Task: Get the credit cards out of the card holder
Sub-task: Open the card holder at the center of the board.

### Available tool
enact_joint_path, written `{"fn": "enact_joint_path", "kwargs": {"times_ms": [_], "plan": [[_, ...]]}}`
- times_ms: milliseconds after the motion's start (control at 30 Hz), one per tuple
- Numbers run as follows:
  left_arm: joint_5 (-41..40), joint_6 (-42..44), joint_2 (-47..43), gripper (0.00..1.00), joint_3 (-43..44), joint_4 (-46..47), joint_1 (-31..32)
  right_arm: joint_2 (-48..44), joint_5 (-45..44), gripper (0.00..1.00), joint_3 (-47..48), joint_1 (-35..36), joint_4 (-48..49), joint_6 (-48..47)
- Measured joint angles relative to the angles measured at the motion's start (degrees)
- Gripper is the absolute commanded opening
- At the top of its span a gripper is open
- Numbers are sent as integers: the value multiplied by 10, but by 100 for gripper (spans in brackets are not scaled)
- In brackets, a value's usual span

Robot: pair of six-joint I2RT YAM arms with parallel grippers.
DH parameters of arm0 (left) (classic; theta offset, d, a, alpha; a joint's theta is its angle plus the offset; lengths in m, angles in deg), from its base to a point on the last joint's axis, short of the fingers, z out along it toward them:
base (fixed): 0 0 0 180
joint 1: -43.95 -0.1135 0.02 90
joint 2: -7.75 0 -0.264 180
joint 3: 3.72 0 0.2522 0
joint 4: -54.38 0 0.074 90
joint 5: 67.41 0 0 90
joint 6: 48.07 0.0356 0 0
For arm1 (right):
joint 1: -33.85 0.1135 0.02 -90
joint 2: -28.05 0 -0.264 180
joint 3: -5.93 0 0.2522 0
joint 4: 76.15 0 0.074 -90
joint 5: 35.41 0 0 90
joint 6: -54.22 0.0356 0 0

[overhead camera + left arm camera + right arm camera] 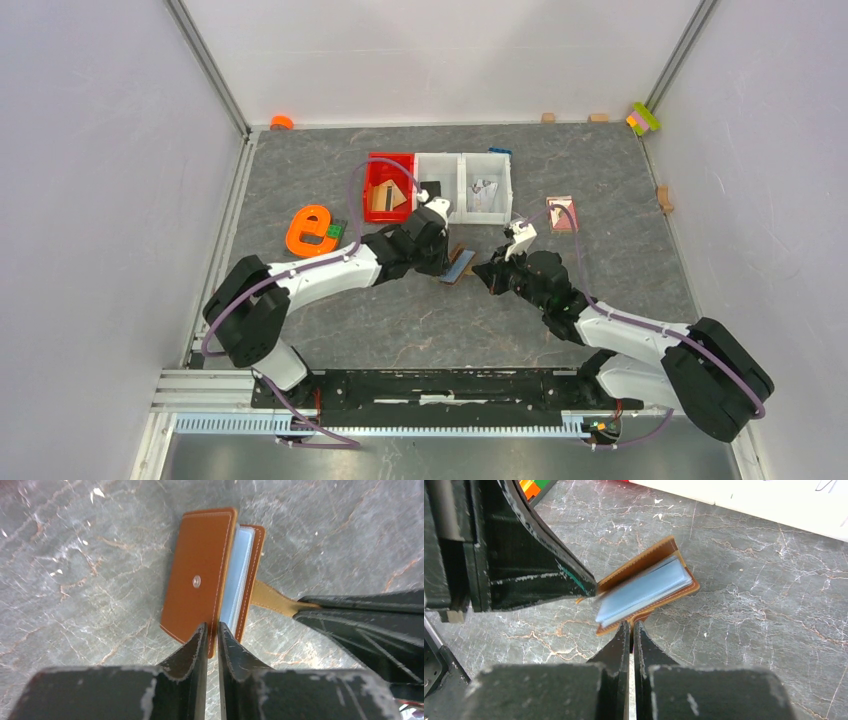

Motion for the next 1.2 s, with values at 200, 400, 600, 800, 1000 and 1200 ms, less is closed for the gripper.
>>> {"fn": "enact_joint_path", "kwargs": {"times_ms": [200, 400, 600, 800, 1000, 1200], "plan": [[-46, 0, 5, 20, 30, -7, 0, -8, -4, 0, 0, 0, -9, -4], [-78, 17, 5, 82, 7, 1, -2, -10, -12, 0, 0, 0, -21, -9], [-25, 27, -4, 85, -25, 32, -2, -10, -15, 0, 1, 0, -31, -19], [22, 35, 6, 88, -13, 42, -2, -8, -15, 0, 3, 0, -33, -21], [46, 37, 23, 79, -3, 34, -2, -3, -15, 0, 5, 0, -36, -21], [29, 37, 56, 76, 30, 5, -2, -4, -15, 0, 5, 0, -37, -21]]}}
